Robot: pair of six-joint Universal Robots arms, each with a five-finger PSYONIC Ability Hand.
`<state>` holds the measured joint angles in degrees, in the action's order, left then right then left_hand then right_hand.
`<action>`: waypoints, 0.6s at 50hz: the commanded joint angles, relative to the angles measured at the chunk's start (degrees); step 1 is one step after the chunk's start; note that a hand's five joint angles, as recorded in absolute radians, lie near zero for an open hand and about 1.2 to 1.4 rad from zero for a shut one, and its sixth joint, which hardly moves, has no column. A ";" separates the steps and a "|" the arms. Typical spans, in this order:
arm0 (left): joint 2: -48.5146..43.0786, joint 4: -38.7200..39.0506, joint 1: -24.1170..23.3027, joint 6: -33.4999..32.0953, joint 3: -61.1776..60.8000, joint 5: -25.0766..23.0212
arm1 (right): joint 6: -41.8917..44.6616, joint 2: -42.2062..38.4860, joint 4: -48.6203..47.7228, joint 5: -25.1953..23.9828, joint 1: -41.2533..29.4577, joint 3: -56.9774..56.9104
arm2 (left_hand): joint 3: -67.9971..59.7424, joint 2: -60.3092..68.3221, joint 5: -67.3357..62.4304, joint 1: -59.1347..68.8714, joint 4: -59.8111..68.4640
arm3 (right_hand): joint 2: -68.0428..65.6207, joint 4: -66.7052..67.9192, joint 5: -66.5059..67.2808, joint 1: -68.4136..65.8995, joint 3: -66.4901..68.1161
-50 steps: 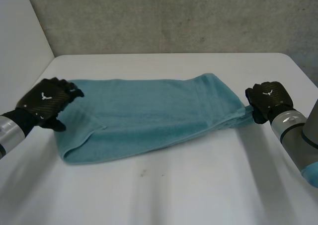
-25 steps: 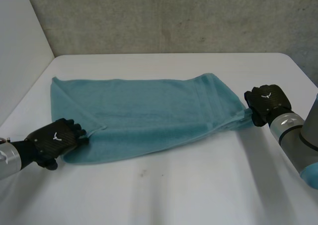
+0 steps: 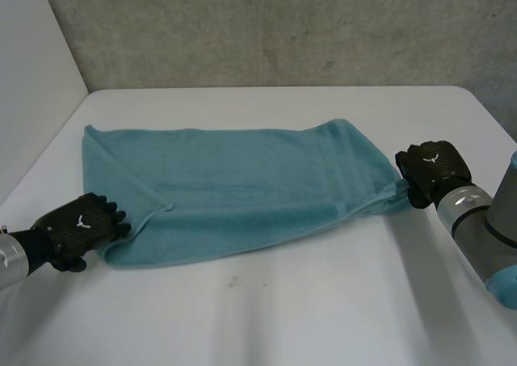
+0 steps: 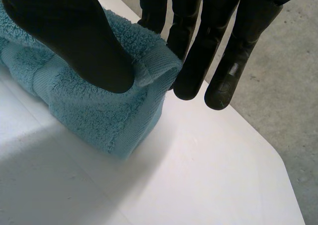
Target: Fold the laundry
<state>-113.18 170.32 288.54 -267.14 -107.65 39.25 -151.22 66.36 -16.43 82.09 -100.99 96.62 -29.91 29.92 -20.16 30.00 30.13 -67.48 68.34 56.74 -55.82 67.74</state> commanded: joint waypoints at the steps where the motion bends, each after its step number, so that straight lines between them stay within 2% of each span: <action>1: -0.90 1.24 -0.70 0.13 -0.28 0.21 | -0.04 0.00 0.00 0.00 0.00 -0.03 | -5.70 5.69 -5.45 5.61 5.48 | -12.52 11.66 13.26 -24.18 12.26; 6: -1.60 1.06 -0.96 0.30 -0.37 0.04 | 0.05 0.00 0.00 0.00 0.00 -0.11 | -5.70 5.69 -5.45 5.61 5.48 | -12.52 11.66 13.26 -24.18 12.26; 10: -1.78 1.15 -0.96 0.39 -0.46 0.04 | 0.05 -0.26 0.00 0.00 0.00 -0.11 | -11.74 11.73 -11.49 11.66 11.52 | -12.52 11.66 13.26 -24.18 12.26; 17: -3.45 1.33 -1.05 0.48 0.16 0.04 | 0.05 -1.23 0.00 0.00 0.00 -0.29 | -37.46 37.45 -37.21 37.37 37.24 | -12.52 11.66 13.26 -24.18 12.26; 19: -4.06 1.59 -1.14 0.39 0.51 0.30 | 0.04 -1.14 0.00 0.09 0.09 -0.38 | -50.01 50.00 -49.76 49.92 49.79 | -12.52 11.66 13.26 -24.18 12.26; 24: -4.33 1.86 -1.93 0.56 2.44 2.05 | -0.04 -0.53 0.87 0.18 0.62 -1.34 | -50.09 50.08 -49.84 50.00 49.87 | -12.52 11.66 13.26 -24.18 12.26; 30: -1.43 1.77 -3.42 2.06 4.90 5.58 | -0.13 3.25 11.76 0.18 0.88 -6.96 | -50.09 50.08 -49.84 50.00 49.87 | -12.52 11.66 13.26 -24.18 12.26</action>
<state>-117.07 172.09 286.55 -266.41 -105.15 41.62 -151.27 66.41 -13.38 82.25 -100.41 94.13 -67.91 68.36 -55.98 62.95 68.25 -67.48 68.34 56.75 -55.82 67.74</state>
